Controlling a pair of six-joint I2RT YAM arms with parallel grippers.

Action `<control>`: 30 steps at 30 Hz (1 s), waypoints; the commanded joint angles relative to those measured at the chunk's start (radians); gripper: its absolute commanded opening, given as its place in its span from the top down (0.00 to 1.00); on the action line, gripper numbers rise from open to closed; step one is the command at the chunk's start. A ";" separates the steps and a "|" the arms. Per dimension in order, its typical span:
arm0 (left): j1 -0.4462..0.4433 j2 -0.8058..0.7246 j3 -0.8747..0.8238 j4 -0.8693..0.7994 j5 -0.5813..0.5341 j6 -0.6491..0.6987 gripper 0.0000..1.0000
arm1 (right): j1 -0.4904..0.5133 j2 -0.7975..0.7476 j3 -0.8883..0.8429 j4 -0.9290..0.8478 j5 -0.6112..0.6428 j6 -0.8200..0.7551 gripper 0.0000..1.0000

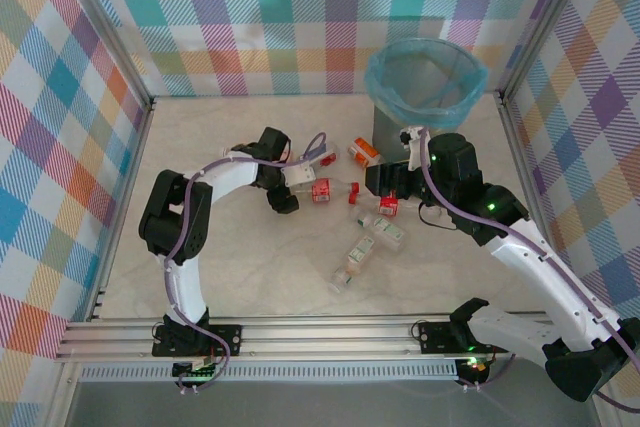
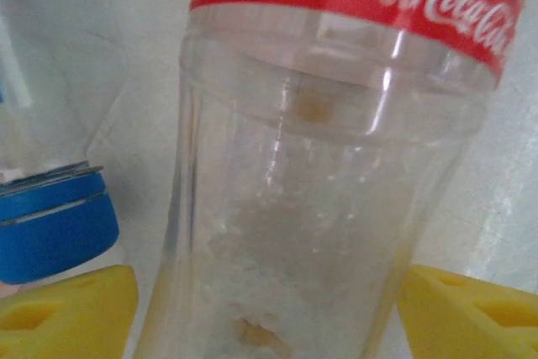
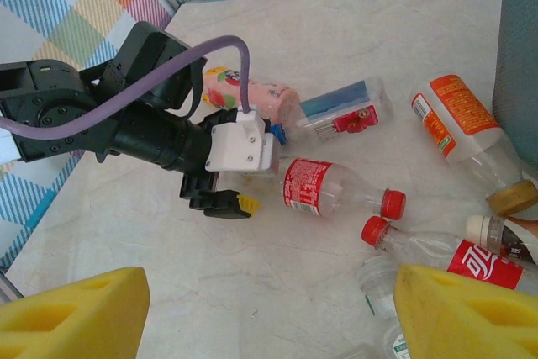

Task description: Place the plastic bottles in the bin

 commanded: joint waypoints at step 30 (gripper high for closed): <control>0.011 -0.870 -0.205 0.263 0.143 -0.533 0.50 | 0.011 0.031 0.293 0.106 -0.104 -0.079 0.25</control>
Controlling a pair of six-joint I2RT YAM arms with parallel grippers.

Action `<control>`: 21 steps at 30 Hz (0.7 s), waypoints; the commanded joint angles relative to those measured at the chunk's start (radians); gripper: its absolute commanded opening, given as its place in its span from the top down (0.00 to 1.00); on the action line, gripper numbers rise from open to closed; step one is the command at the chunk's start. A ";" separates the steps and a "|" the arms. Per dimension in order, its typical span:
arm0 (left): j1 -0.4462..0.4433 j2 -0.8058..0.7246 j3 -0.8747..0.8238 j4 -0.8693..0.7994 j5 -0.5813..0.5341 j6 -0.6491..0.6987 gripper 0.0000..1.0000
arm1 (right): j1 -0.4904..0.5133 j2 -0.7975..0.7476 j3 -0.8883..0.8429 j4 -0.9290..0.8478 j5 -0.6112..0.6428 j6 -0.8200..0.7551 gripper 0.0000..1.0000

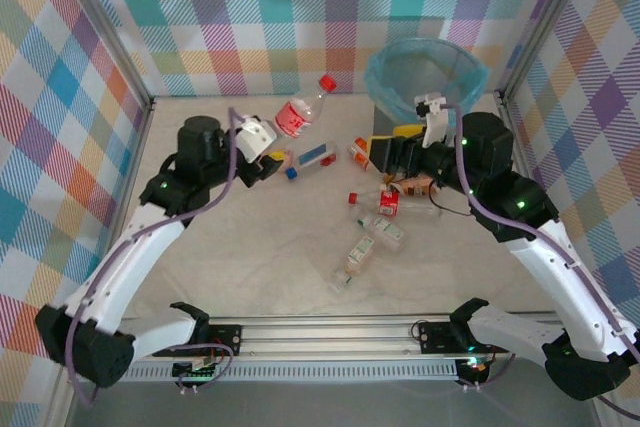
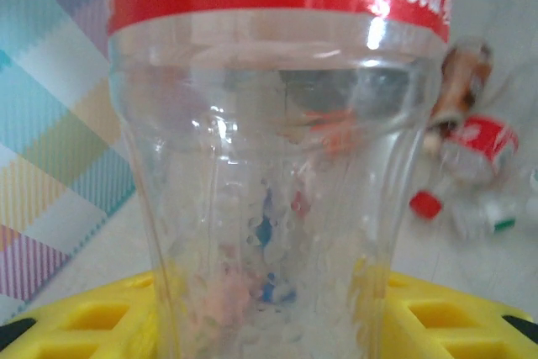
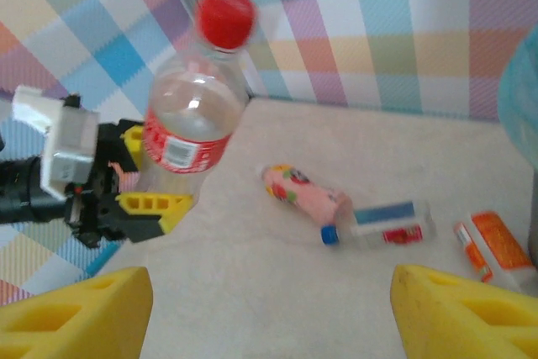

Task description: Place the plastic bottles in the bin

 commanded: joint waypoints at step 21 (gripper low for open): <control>0.010 -0.338 -0.295 0.190 0.261 -0.262 0.50 | 0.050 0.195 0.252 0.137 -0.393 -0.091 0.25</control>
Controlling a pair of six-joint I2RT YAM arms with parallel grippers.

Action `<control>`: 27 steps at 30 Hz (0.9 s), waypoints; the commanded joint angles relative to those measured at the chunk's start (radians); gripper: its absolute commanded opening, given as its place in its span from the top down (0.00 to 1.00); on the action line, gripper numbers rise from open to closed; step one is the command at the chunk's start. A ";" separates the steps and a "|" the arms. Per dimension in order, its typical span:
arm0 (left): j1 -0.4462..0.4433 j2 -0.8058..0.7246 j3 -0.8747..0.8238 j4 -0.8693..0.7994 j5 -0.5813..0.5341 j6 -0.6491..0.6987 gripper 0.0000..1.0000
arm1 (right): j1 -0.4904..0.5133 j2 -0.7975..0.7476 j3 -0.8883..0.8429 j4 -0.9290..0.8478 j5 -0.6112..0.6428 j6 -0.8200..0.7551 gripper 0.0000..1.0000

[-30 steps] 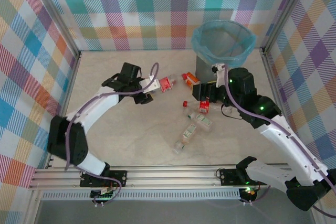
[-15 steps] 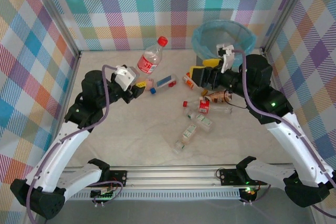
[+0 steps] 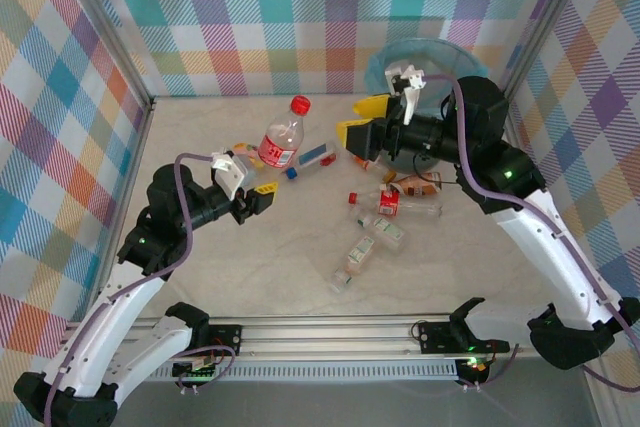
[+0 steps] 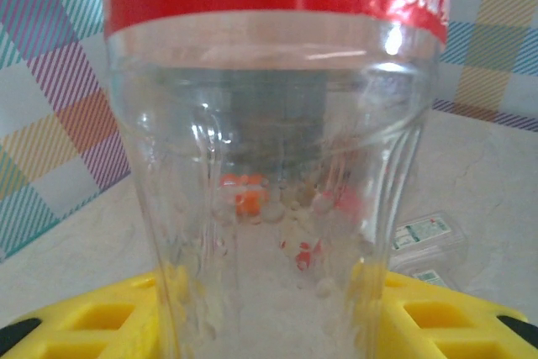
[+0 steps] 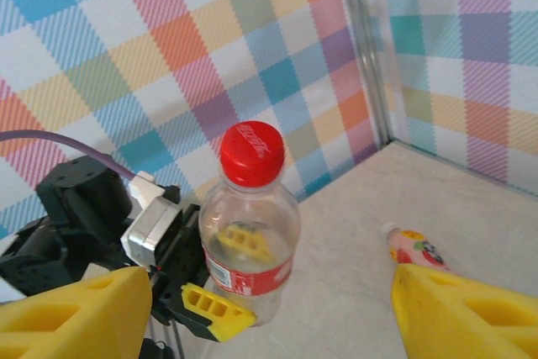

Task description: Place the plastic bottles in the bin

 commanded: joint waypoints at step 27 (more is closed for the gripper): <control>-0.034 0.012 0.001 0.015 0.153 0.005 0.49 | 0.115 0.234 0.263 -0.068 -0.033 -0.100 0.65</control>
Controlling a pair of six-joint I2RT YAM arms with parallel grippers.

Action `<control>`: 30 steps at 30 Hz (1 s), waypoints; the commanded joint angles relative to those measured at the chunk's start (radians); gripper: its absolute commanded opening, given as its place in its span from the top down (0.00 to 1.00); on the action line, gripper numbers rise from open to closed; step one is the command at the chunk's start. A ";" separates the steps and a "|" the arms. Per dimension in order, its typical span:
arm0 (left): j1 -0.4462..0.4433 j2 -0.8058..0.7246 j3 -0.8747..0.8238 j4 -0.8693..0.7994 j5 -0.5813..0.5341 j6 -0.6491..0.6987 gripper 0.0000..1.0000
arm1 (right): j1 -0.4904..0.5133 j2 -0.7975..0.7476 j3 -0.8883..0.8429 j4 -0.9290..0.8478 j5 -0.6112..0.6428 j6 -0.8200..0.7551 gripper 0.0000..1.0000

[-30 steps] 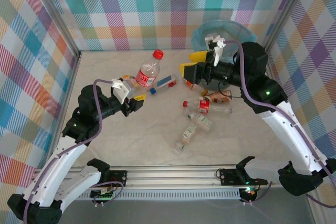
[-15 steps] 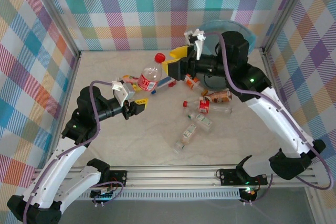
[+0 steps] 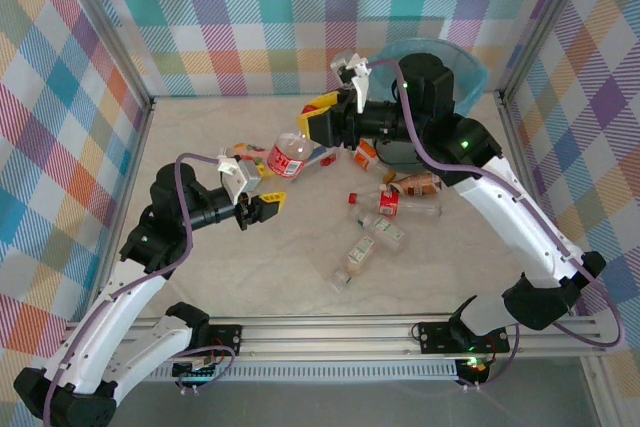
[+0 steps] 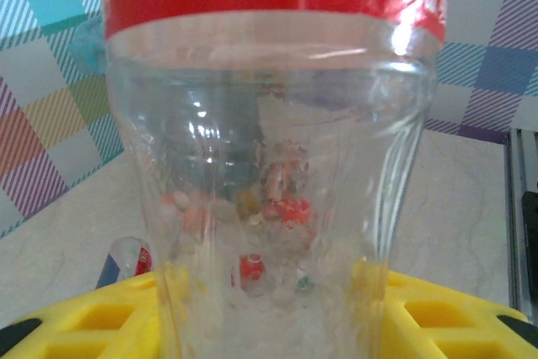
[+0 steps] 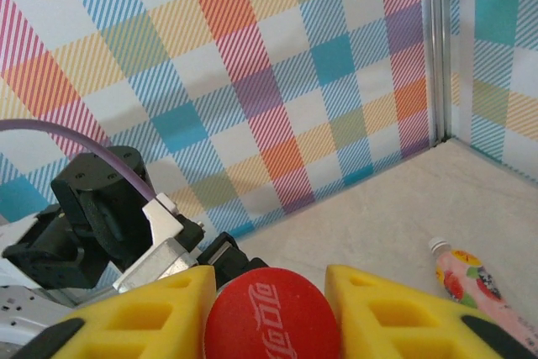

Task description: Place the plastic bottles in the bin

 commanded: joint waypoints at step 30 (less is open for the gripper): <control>-0.117 0.355 0.337 0.103 -0.177 -0.134 0.00 | -0.231 0.372 0.697 -0.212 0.983 -0.436 0.92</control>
